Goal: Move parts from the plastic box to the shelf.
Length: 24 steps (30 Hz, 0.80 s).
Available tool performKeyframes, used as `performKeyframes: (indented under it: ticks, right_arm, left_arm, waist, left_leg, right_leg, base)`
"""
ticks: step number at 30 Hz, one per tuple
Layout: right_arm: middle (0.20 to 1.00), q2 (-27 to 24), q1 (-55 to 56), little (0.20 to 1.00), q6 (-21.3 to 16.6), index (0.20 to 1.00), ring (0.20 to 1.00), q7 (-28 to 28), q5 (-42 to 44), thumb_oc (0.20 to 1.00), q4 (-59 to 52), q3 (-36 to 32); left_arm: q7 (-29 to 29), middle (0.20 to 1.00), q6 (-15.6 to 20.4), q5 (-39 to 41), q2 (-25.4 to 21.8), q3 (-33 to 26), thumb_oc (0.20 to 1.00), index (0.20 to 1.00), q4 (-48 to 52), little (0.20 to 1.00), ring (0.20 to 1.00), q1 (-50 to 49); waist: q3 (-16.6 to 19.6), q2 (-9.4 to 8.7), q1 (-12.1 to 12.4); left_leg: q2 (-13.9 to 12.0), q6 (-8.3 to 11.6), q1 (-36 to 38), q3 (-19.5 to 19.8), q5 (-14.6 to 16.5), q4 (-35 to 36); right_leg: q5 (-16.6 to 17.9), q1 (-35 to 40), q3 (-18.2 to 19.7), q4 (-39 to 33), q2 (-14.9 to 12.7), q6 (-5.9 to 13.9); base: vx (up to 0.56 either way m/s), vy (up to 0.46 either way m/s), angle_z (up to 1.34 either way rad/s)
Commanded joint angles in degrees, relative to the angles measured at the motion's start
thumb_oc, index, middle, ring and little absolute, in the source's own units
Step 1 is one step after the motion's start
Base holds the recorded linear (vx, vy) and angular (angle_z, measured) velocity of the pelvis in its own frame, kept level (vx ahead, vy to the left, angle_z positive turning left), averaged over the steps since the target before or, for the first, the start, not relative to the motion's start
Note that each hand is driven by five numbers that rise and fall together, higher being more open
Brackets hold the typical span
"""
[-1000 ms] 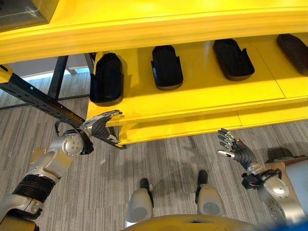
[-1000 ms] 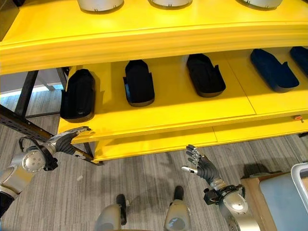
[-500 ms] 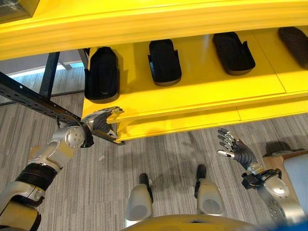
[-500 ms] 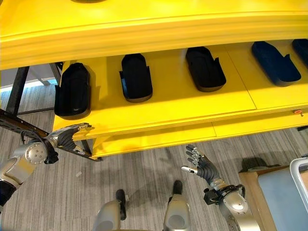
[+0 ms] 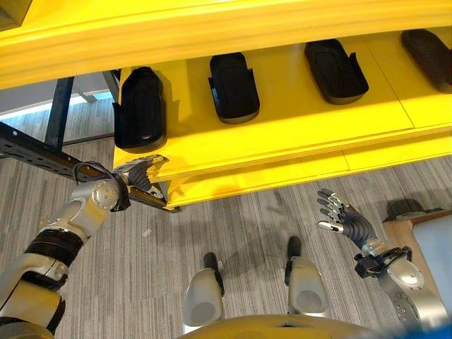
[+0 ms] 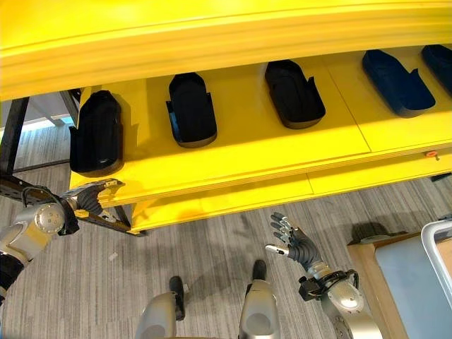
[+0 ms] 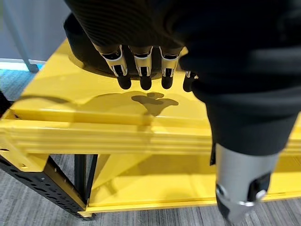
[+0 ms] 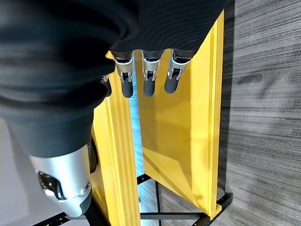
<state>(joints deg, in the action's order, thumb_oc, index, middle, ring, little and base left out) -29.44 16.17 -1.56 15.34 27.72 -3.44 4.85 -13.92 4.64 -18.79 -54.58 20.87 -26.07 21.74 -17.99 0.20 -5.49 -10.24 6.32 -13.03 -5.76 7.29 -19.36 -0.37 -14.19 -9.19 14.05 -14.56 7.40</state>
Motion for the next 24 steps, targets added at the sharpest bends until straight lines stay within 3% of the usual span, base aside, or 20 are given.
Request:
performKeyframes:
  ticks: [1,24]
  right_arm:
    - [1.0,-0.6,2.6,1.0,-1.5,1.0,1.0,0.7,1.2,1.0,-5.9,-2.4]
    - [1.0,-1.5,3.5,1.0,-0.8,1.0,1.0,2.3,1.8,1.0,-5.9,-3.3]
  left_arm:
    - [0.2,1.0,-0.2,-1.5,-3.3,-1.5,1.0,1.0,-2.3,1.0,1.0,2.3]
    - [0.3,1.0,-1.9,-1.1,-6.1,-2.0,1.0,1.0,-10.1,1.0,1.0,6.1]
  waist:
    - [2.4,-1.08,0.1]
    - [1.6,-1.8,-0.1]
  left_leg:
    - [-2.3,0.83,-3.5,1.0,-3.5,-2.3]
    - [-2.3,0.65,-6.1,0.6,-2.3,-5.4]
  right_leg:
    - [-0.8,2.1,2.0,3.3,-3.4,4.64]
    - [-0.4,-0.3,3.2,4.3,-3.5,4.78]
  base:
    - [0.0,0.01,-0.05]
    - [0.0,0.007,-0.01]
